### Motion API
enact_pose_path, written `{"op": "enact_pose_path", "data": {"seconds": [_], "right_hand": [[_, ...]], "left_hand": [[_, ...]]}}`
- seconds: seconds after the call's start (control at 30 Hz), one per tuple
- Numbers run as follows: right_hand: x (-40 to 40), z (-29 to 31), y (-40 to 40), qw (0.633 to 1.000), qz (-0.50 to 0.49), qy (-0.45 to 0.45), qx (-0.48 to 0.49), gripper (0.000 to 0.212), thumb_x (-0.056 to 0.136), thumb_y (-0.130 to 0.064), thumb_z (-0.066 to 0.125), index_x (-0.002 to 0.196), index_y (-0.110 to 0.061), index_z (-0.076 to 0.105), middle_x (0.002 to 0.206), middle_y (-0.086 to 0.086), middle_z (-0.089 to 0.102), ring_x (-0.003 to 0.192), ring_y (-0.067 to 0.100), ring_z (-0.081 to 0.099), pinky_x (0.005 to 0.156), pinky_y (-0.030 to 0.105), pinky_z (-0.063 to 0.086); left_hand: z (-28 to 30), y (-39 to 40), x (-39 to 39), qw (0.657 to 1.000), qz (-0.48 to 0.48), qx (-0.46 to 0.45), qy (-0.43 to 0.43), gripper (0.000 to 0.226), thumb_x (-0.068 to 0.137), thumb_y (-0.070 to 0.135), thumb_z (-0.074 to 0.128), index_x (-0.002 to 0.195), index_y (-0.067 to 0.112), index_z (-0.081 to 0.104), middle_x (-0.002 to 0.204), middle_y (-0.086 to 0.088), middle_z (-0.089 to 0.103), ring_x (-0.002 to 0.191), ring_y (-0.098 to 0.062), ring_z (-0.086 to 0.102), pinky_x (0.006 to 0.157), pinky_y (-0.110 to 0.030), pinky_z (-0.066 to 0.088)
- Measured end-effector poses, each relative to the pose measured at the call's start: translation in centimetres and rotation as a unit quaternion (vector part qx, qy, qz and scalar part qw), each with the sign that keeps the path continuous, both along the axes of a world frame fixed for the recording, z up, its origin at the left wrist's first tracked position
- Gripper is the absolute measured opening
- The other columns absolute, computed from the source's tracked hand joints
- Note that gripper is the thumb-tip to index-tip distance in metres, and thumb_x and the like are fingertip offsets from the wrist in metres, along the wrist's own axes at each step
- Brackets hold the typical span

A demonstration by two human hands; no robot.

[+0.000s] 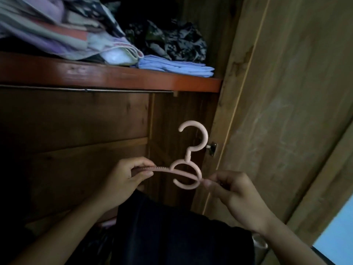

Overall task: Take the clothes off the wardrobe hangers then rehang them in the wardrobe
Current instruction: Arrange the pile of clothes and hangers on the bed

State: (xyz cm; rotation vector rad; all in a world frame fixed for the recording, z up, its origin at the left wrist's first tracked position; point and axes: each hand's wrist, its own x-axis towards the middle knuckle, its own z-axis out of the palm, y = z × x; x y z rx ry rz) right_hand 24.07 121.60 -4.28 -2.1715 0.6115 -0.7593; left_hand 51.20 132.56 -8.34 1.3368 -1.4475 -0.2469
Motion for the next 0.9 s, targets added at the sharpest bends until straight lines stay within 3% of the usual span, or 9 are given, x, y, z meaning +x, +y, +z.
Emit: {"op": "enact_pose_path", "data": {"seconds": [0.17, 0.3, 0.47, 0.67, 0.77, 0.9], "right_hand": [[5.4, 0.2, 0.0, 0.999, 0.036, 0.011, 0.014, 0.024, 0.089, -0.043, 0.062, 0.079, -0.024, 0.071, 0.062, -0.005, 0.06, 0.058, 0.007, 0.054, 0.055, 0.017, 0.04], [10.3, -0.3, 0.2, 0.995, 0.078, 0.029, 0.053, 0.023, 0.095, -0.035, 0.062, 0.08, -0.02, 0.071, 0.064, 0.0, 0.061, 0.054, 0.005, 0.051, 0.05, 0.014, 0.037], [16.1, -1.2, 1.0, 0.991, 0.117, 0.011, 0.057, 0.034, 0.091, -0.04, 0.064, 0.075, -0.011, 0.069, 0.062, 0.012, 0.06, 0.048, 0.007, 0.049, 0.046, 0.016, 0.036], [22.2, -2.0, 1.8, 0.983, 0.154, 0.007, 0.105, 0.031, 0.093, -0.032, 0.066, 0.065, -0.018, 0.068, 0.054, -0.002, 0.057, 0.047, 0.006, 0.048, 0.049, 0.019, 0.037], [24.6, -2.0, 1.9, 0.977, 0.173, 0.014, 0.124, 0.029, 0.094, -0.026, 0.067, 0.065, -0.019, 0.07, 0.053, -0.003, 0.058, 0.047, 0.007, 0.049, 0.047, 0.019, 0.038], [28.0, -1.6, 2.6, 0.971, 0.181, 0.03, 0.153, 0.038, 0.093, -0.024, 0.067, 0.055, -0.026, 0.07, 0.044, -0.006, 0.054, 0.038, 0.005, 0.046, 0.042, 0.017, 0.035]], "left_hand": [[0.2, 1.7, 4.5, 0.999, 0.039, 0.015, -0.006, 0.019, 0.088, 0.015, 0.067, 0.092, 0.033, 0.073, 0.086, 0.002, 0.071, 0.081, -0.013, 0.066, 0.074, -0.024, 0.048], [-0.2, 3.2, 8.5, 0.996, 0.08, 0.045, -0.021, 0.024, 0.089, 0.012, 0.068, 0.094, 0.035, 0.071, 0.088, 0.008, 0.071, 0.085, -0.01, 0.066, 0.077, -0.027, 0.049], [-0.4, 5.4, 12.8, 0.985, 0.157, 0.059, -0.025, 0.026, 0.088, 0.008, 0.069, 0.088, 0.034, 0.073, 0.087, 0.018, 0.071, 0.086, -0.002, 0.066, 0.075, -0.016, 0.048], [0.0, 8.5, 16.2, 0.963, 0.251, 0.087, -0.055, 0.027, 0.089, 0.011, 0.069, 0.088, 0.038, 0.071, 0.089, 0.024, 0.07, 0.087, 0.004, 0.065, 0.078, -0.015, 0.05], [-0.2, 10.3, 17.2, 0.942, 0.313, 0.106, -0.067, 0.02, 0.089, 0.012, 0.07, 0.093, 0.031, 0.074, 0.088, 0.022, 0.07, 0.087, 0.006, 0.065, 0.08, -0.019, 0.052], [0.0, 13.7, 18.0, 0.881, 0.429, 0.154, -0.126, 0.019, 0.089, 0.017, 0.07, 0.102, 0.031, 0.073, 0.096, 0.02, 0.067, 0.087, 0.002, 0.061, 0.072, -0.019, 0.047]]}}
